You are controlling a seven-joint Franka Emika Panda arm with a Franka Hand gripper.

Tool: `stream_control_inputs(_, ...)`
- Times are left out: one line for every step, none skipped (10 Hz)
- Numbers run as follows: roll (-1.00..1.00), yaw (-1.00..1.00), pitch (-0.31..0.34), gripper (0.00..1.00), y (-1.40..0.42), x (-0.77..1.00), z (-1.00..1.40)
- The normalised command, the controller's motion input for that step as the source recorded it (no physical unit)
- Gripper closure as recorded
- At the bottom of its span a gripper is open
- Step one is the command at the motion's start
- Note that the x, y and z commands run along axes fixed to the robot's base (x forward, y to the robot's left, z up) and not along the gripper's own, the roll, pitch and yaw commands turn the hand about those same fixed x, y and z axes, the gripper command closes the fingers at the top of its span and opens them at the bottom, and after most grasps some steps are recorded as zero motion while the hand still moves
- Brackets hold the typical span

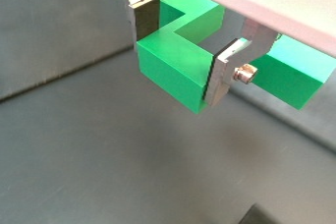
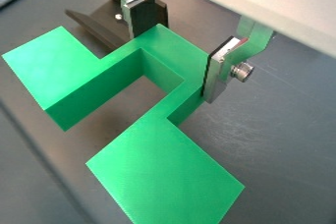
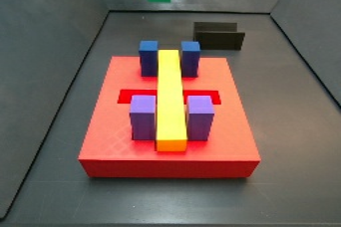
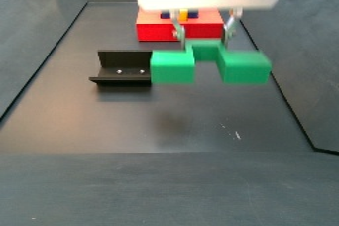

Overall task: Pick up the green object. Move up. Place the green object on the fixture. Regrasp the green object. Move to above the board. Insert the green object.
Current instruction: Place the green object on the fixture.

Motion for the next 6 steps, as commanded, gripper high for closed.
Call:
stream_control_inputs(0.23, 0.0, 0.183, 1.0, -0.04, 0.25, 0.47)
stream_control_inputs(-0.03, 0.0, 0.117, 1.0, 0.0, 0.24, 0.47)
stream_control_inputs(-0.47, -0.02, 0.0, 1.0, 0.07, 0.27, 0.49)
stream_control_inputs(-0.75, -0.05, -0.06, 1.0, 0.07, 0.2, 0.43)
stream_control_inputs(-0.86, -0.09, -0.086, 1.0, 0.04, 0.25, 0.51)
stream_control_inputs(-0.83, -0.15, -0.103, 1.0, 0.0, 0.41, 0.44)
